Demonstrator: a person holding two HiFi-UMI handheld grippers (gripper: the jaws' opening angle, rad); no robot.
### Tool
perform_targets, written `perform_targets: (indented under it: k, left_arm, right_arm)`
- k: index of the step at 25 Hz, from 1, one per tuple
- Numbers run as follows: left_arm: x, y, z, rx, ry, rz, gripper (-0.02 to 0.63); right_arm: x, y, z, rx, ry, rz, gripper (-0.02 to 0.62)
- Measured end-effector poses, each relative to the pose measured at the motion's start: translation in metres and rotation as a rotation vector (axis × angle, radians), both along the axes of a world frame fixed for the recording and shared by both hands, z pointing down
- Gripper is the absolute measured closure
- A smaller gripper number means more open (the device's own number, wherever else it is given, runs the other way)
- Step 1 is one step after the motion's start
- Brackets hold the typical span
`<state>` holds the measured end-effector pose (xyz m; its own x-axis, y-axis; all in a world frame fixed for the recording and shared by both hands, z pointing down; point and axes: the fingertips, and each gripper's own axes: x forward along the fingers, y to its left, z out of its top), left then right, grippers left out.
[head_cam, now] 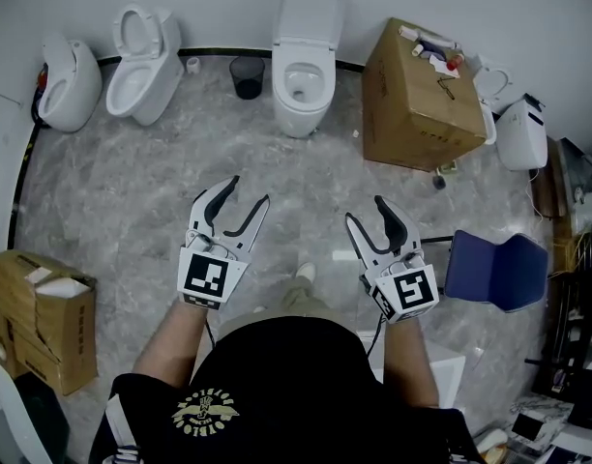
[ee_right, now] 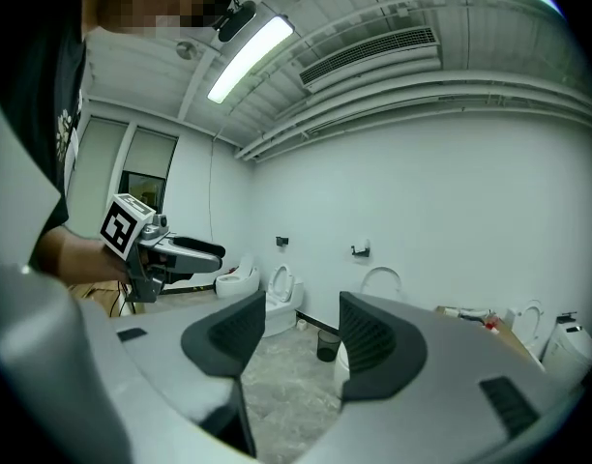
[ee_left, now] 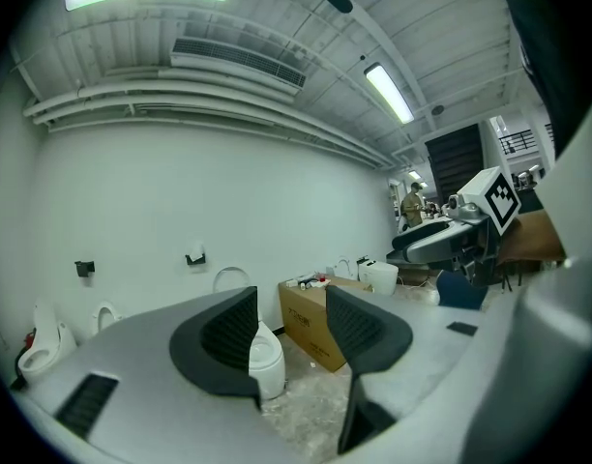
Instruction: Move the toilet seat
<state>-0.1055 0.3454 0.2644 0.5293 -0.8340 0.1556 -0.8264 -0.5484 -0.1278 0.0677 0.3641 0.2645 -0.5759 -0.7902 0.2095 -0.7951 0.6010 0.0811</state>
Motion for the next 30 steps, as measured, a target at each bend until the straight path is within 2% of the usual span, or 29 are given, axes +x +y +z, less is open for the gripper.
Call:
perform_targets:
  k: [13,19,24,30]
  left_arm:
    - [0.048,-0.089,-0.006,-0.009,-0.022,-0.026,0.391]
    - [0.083,-0.126,-0.015,0.009,-0.025,-0.046,0.396]
    - [0.115,-0.148,-0.023,0.031,-0.063,-0.062,0.397]
    - [0.105,-0.144,-0.017,0.013,-0.071,-0.113,0.397]
  right_arm:
    - [0.042,-0.088,-0.006,0.000,-0.004,-0.057,0.365]
    - [0.081,-0.120,-0.012,0.024,-0.018,-0.065,0.365]
    - [0.114,-0.145,-0.009,0.019,-0.051,-0.071,0.365]
    - [0.119,-0.157,0.003,-0.014,-0.088,-0.095,0.365]
